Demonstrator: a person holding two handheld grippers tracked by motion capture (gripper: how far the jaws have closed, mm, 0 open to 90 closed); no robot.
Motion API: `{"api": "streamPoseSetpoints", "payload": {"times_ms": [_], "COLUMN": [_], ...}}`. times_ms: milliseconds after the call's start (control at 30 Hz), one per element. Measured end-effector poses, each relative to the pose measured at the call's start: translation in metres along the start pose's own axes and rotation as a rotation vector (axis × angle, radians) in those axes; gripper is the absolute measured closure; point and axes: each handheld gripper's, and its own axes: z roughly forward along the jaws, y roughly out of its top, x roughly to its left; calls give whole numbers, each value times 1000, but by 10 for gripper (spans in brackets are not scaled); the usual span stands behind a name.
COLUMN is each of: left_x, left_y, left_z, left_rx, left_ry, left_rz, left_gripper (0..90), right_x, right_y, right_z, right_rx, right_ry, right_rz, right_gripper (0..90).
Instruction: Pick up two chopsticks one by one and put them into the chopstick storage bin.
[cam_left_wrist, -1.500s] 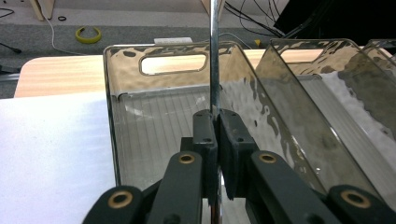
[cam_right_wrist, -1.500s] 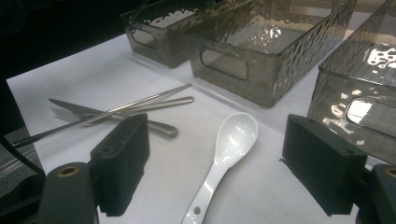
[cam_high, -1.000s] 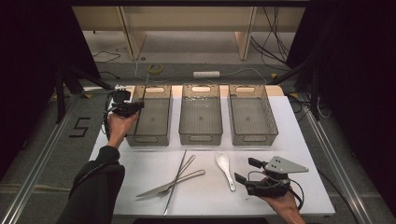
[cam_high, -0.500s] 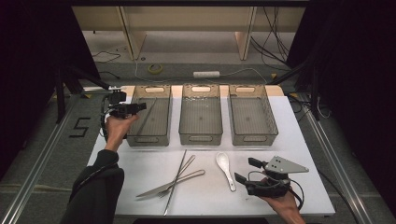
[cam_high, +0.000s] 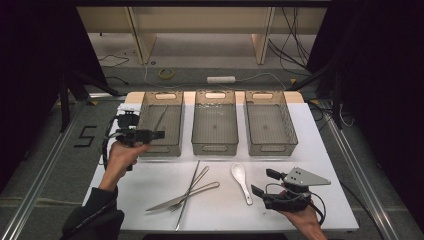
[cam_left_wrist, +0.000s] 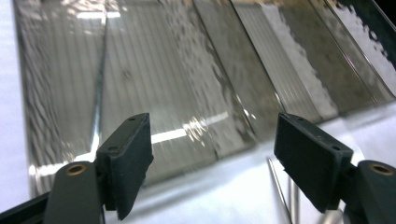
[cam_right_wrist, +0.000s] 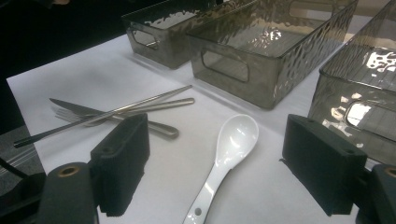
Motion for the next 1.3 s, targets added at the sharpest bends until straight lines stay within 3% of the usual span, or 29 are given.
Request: {"api": "streamPoseSetpoints", "payload": {"times_ms": [33,67,200,333,433,467,633,700,1300], "left_x": [0,-8,-20,-36,-42,-50,-63,-70,-86], "left_y": [0,-6,-15,-30,-36,-41,-53,-60,-84], "left_z": [0,-2,-2,3,3,4,7,11,25], "left_rx": [0,22,58,136,147,171,215,250,338], "left_ry": [0,-21,-15,-16,-26,-36,-59,-70,-67], "left_rz": [0,17,58,125,144,171,206,237,317], "left_gripper": [262,257,248,244,245,244,229,222,174], "right_x": [0,0,0,0,0,0,0,0,0], "right_y": [0,0,0,0,0,0,0,0,-1], "right_z": [0,0,0,0,0,0,0,0,1], "right_rx": [0,-1,0,1,6,4,4,3,7], "right_ry": [0,1,2,1,-1,0,0,1,5], "right_rz": [0,4,3,3,1,0,1,1,3], "right_gripper": [241,241,241,241,240,240,240,240,238]}}
